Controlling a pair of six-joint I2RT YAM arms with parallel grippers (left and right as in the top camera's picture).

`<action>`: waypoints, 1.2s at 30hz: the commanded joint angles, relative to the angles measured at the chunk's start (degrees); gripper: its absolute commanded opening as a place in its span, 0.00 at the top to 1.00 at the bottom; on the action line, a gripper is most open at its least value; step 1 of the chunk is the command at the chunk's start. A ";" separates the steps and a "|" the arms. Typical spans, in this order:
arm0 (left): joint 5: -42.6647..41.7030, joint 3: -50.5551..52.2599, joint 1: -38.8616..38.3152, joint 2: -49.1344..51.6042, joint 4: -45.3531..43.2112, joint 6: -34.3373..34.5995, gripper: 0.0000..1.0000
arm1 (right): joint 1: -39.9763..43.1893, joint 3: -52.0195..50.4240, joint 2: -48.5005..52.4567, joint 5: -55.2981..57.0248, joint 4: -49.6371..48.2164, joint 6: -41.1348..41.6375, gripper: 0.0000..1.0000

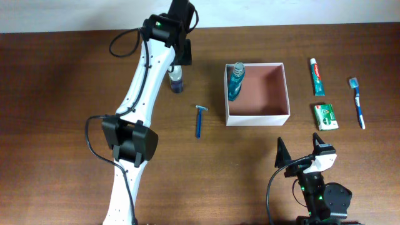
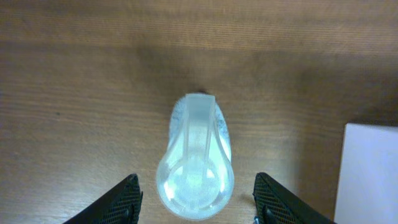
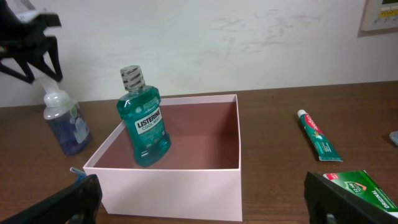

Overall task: Pack container
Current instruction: 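Move the left gripper to the blue soap pump bottle and grasp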

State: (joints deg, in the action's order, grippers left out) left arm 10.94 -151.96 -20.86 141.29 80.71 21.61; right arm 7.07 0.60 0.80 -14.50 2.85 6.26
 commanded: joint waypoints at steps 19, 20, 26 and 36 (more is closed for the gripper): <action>-1.09 4.20 0.31 -1.36 -4.83 -0.74 0.50 | -0.31 -0.28 -0.55 -0.09 0.33 0.15 0.01; -1.09 4.20 0.31 -1.36 -4.79 -0.74 0.50 | -0.31 -0.28 -0.55 -0.09 0.33 0.15 0.02; -0.68 4.20 0.31 -1.36 -4.68 -0.74 0.58 | -0.31 -0.28 -0.55 -0.09 0.33 0.15 0.01; -0.44 4.17 0.31 -1.36 -5.25 -0.76 0.65 | -0.31 -0.28 -0.55 -0.09 0.33 0.15 0.01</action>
State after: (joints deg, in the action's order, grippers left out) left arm 10.48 -148.16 -20.86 141.29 75.94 21.41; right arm 7.07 0.60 0.80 -14.48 2.85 6.24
